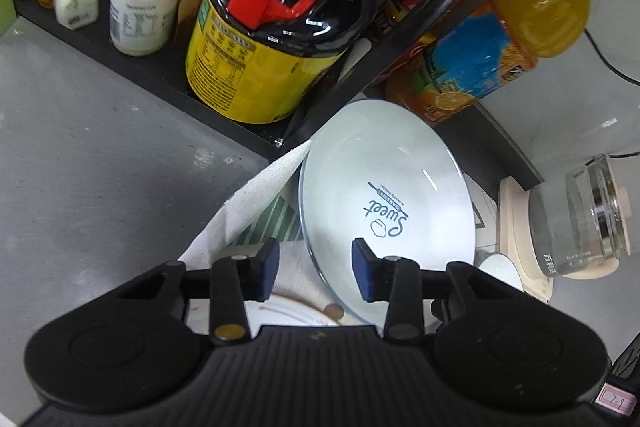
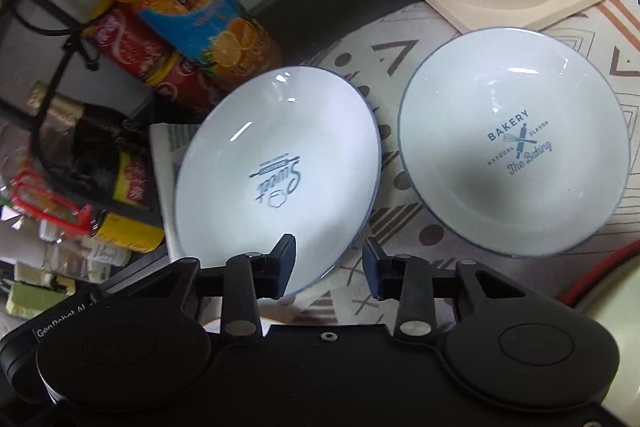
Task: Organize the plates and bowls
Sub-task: 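Close both grippers on the rim of the 'Sweet' plate, then lift the 'Sweet' plate and carry it over the flower-pattern plate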
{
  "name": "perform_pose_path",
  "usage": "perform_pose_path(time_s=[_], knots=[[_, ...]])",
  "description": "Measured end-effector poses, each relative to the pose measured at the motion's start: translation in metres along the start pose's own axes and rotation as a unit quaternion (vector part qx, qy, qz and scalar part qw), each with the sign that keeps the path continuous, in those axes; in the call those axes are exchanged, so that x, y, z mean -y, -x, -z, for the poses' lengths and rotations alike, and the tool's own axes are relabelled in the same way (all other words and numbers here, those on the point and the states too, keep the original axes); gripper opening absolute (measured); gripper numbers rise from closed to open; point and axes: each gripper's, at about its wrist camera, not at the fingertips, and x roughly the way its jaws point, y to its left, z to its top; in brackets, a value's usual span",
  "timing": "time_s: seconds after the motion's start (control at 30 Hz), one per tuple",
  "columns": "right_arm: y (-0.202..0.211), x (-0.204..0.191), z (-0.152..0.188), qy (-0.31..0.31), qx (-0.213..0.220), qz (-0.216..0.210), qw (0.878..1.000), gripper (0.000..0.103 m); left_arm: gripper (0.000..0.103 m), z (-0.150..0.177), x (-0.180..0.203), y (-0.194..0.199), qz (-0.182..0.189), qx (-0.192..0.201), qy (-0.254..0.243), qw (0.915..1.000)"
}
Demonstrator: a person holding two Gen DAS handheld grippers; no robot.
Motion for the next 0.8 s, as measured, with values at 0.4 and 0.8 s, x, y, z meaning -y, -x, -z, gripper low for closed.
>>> perform_pose_path(time_s=[0.4, 0.8], knots=[[-0.041, 0.008, -0.015, -0.029, -0.027, 0.022, 0.999, 0.022, 0.023, -0.009, -0.006, -0.040, -0.009, -0.021, 0.016, 0.9996], [-0.050, 0.014, -0.014, -0.023, -0.010, 0.013, 1.000, 0.017, 0.009, -0.005, 0.000, -0.050, -0.004, -0.022, 0.004, 0.9998]])
